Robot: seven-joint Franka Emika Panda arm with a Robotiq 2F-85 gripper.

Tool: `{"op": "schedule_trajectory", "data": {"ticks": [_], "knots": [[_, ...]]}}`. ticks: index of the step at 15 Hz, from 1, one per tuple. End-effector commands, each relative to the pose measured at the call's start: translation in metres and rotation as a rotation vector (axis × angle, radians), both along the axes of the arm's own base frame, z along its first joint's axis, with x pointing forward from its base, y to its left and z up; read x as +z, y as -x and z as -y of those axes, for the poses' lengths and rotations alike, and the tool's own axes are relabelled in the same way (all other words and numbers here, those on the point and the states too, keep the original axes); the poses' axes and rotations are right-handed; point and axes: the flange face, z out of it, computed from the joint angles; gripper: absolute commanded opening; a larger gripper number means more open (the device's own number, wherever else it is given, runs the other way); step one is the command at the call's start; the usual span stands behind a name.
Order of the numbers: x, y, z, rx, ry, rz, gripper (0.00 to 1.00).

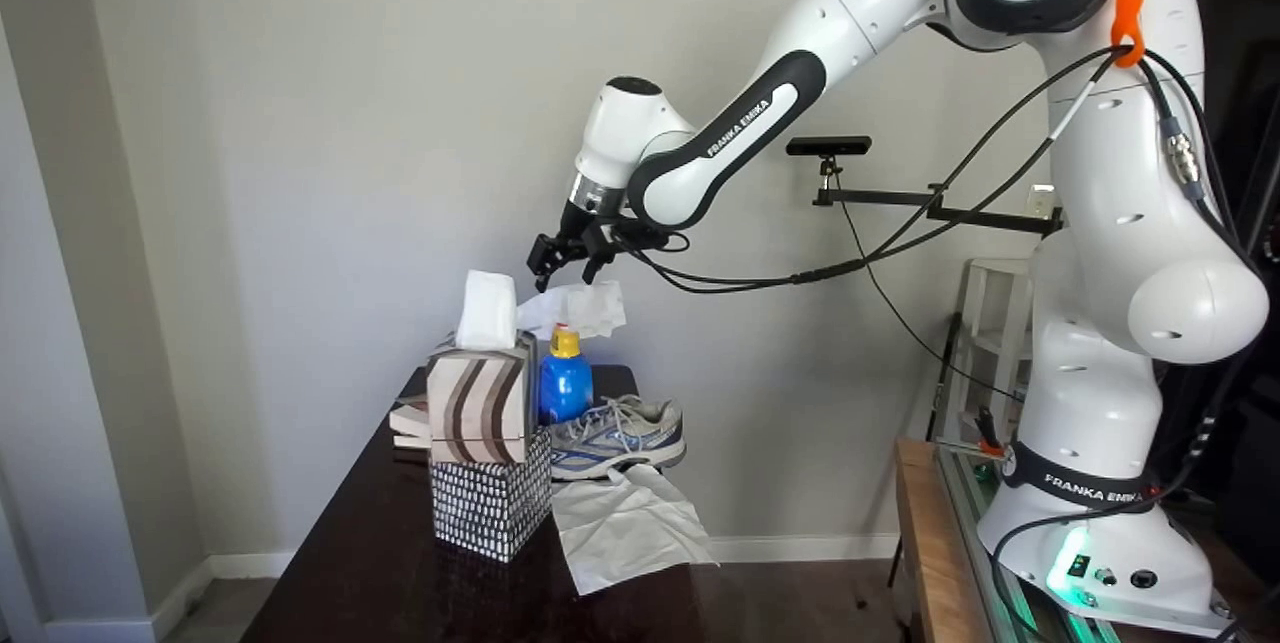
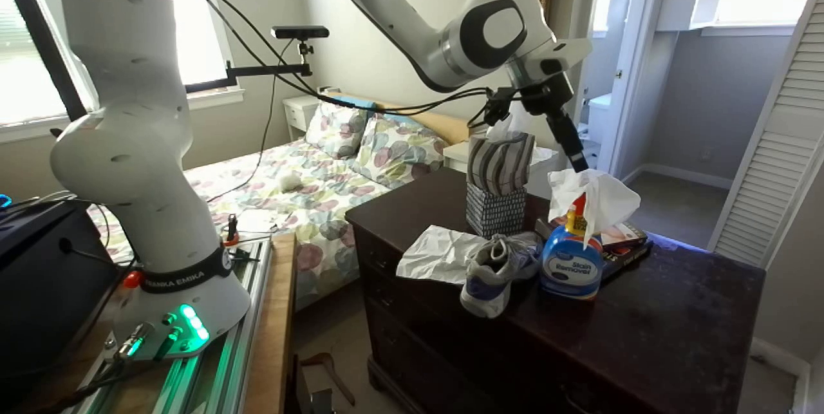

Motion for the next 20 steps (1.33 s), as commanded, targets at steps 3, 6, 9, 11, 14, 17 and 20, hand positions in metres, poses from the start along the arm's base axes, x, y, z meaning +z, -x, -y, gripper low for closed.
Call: {"op": "schedule_trajectory", "data": {"ticks": [3,6,9,11,14,17,20], "knots": [[-0.018,-0.007,-0.011,-0.001,0.004,-0.041,1.0],[-0.028,-0.009,-0.013,0.007,0.012,-0.041,0.82],[-0.032,-0.01,-0.014,0.01,0.007,-0.047,0.59],[-0.03,-0.01,-0.014,0.012,0.007,-0.045,0.45],[-0.031,-0.011,-0.016,0.014,0.005,-0.048,0.24],[-0.031,-0.01,-0.018,0.017,0.004,-0.051,0.03],[-0.032,-0.01,-0.017,0.016,0.004,-0.055,0.0]]}}
